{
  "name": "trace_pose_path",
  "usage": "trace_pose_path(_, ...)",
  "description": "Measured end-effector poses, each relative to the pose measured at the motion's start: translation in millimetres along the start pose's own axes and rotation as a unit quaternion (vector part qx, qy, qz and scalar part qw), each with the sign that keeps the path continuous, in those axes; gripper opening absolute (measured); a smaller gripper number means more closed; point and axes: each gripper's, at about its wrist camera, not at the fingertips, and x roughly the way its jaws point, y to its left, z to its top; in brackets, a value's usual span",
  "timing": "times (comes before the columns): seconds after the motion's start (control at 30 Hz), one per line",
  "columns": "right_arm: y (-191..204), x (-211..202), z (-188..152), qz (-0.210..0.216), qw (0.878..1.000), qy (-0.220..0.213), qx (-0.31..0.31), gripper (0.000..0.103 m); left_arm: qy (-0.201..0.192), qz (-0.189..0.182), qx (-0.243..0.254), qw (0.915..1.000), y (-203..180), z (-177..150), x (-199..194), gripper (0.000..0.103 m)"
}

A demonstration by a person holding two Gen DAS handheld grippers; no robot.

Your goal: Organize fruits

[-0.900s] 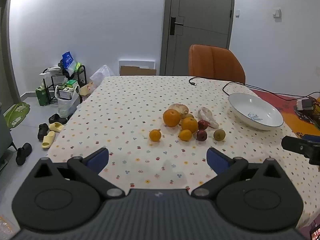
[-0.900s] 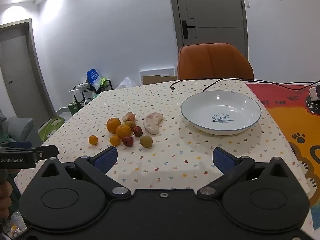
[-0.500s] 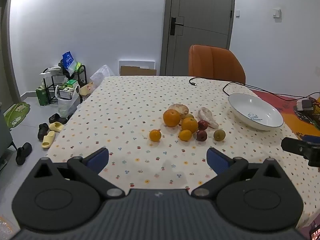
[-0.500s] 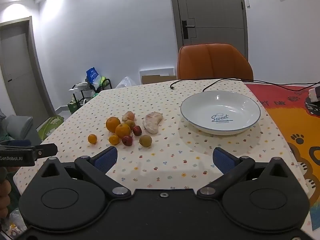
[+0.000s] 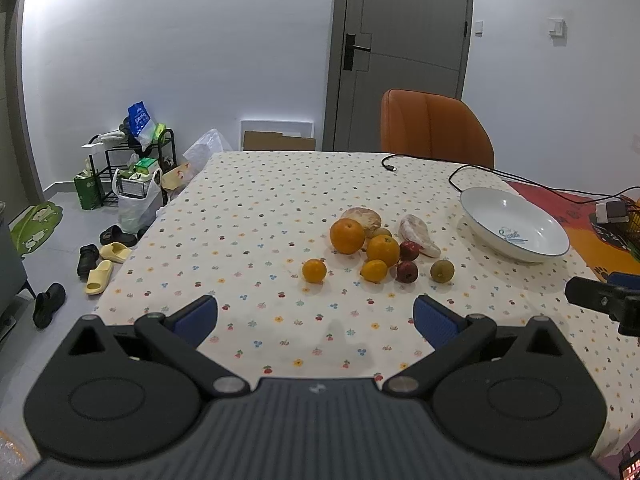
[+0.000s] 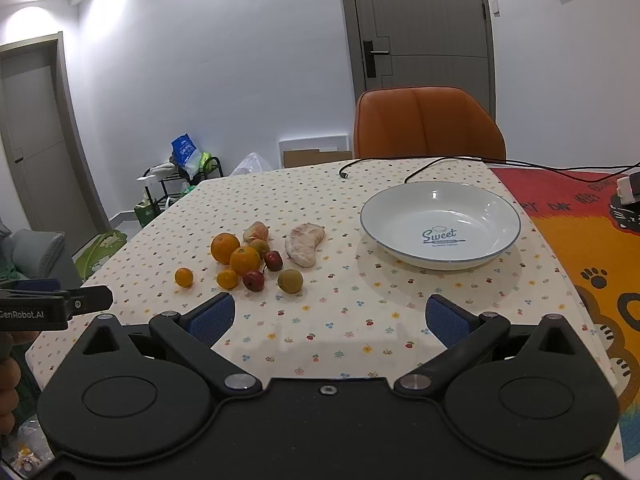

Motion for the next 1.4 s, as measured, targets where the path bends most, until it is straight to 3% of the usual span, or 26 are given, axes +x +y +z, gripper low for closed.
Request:
trace_pose_path(0.97, -3.4, 5.1, -0.5, -0.051, 0.999, 0.008, 0.004, 0.103, 0.006, 0.021, -0.003, 0.9998, -3.1, -3.1, 7.7, 0.103)
trace_pose_path(1.4, -4.2, 6.2, -0.1, -0.055, 0.998, 0.006, 0.002, 0.103, 0.001, 0.02, -0.002, 0.9998, -2.4, -2.7, 5.3, 0.103)
